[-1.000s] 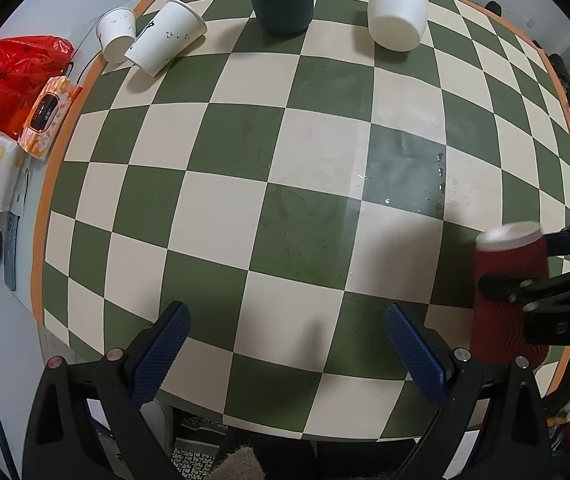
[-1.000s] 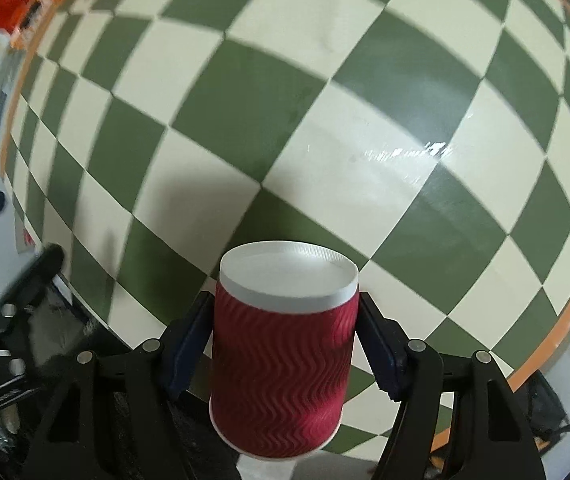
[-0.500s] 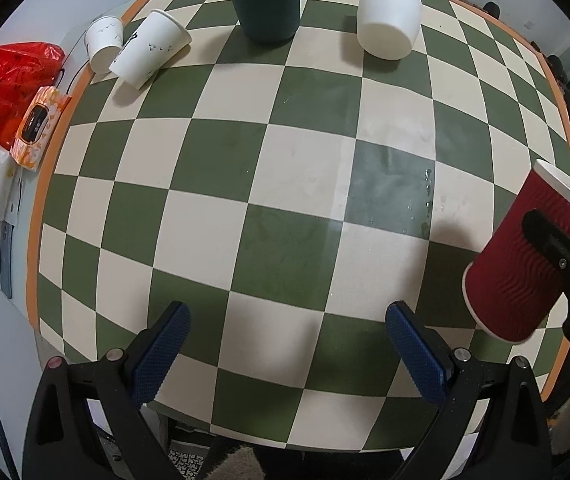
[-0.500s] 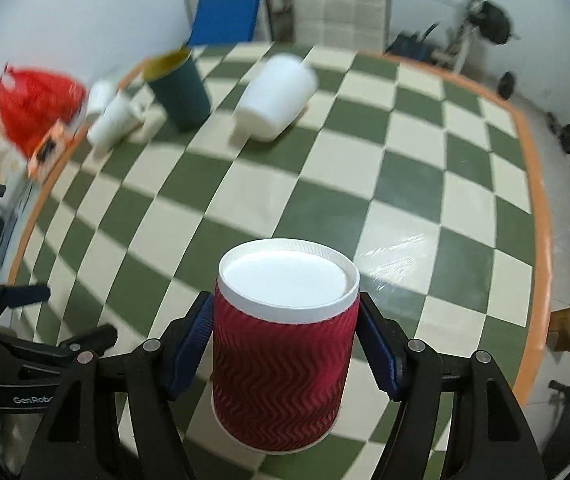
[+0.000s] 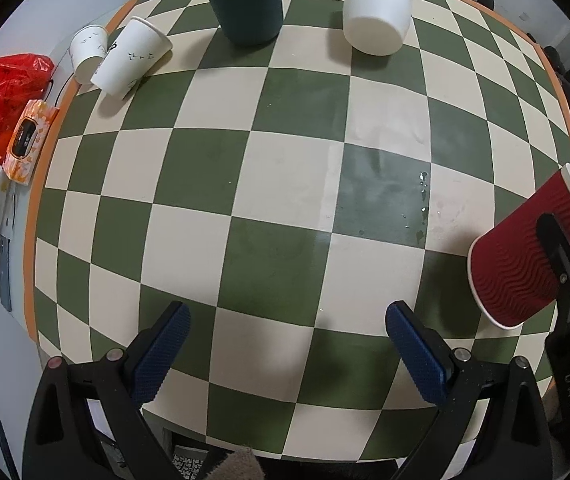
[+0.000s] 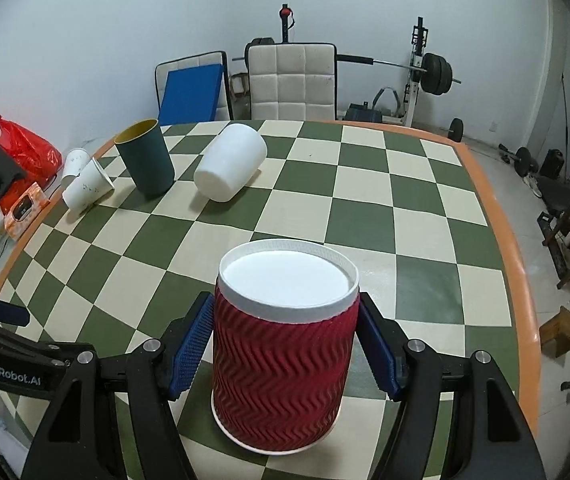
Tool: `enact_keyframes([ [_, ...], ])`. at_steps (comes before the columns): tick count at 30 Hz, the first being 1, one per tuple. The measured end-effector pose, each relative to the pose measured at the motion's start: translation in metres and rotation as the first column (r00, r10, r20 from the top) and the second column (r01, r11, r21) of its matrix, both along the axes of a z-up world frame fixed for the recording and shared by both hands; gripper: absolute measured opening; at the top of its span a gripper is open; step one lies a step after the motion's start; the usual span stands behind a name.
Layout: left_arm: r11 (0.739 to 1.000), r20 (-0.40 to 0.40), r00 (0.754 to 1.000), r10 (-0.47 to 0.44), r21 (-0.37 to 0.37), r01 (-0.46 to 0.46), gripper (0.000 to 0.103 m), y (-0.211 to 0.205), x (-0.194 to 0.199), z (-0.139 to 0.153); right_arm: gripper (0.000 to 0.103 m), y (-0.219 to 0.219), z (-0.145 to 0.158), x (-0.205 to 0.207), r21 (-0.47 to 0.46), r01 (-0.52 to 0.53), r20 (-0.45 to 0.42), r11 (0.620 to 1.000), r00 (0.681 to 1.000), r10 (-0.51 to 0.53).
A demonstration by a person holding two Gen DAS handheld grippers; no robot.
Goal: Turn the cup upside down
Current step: 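Lower the inverted red cup onto the table and open the right tool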
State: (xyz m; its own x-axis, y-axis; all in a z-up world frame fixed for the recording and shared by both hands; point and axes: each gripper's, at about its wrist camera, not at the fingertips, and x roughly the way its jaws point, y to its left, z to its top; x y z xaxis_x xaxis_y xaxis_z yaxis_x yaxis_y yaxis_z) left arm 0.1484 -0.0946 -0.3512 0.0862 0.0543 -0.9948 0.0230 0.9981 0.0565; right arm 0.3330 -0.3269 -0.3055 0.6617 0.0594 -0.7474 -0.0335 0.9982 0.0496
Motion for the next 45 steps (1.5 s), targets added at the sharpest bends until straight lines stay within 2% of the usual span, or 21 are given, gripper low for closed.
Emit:
enact_keyframes([
  [12,0.999,0.006,0.999,-0.037,0.011,0.037,0.100,-0.010,-0.004,-0.003,0.072,0.003,-0.008,-0.029,-0.006,0.001,0.027,1.000,1.000,0.000],
  [29,0.999,0.028,0.998,-0.054,0.006,0.054,0.100,-0.011,-0.016,0.004,0.073,-0.003,-0.011,-0.054,0.036,0.026,-0.081,0.999,0.996,-0.023],
  [30,0.998,0.031,0.998,-0.056,0.006,0.056,0.100,-0.011,-0.017,0.006,0.075,-0.004,-0.011,-0.054,0.041,0.031,-0.093,0.999,0.995,-0.027],
  [33,0.998,0.044,0.997,-0.061,0.005,0.061,0.100,-0.012,-0.018,0.011,0.088,-0.004,-0.007,-0.055,0.045,0.038,-0.108,0.998,0.994,-0.033],
  [37,0.998,0.057,0.996,-0.070,0.004,0.070,0.100,-0.013,-0.020,0.017,0.094,-0.003,0.001,-0.058,0.055,0.045,-0.129,0.997,0.991,-0.038],
  [45,0.991,0.103,0.986,-0.133,0.010,0.132,0.100,-0.015,-0.035,0.048,0.095,-0.019,0.036,-0.070,0.049,0.164,-0.246,0.985,0.958,-0.147],
])
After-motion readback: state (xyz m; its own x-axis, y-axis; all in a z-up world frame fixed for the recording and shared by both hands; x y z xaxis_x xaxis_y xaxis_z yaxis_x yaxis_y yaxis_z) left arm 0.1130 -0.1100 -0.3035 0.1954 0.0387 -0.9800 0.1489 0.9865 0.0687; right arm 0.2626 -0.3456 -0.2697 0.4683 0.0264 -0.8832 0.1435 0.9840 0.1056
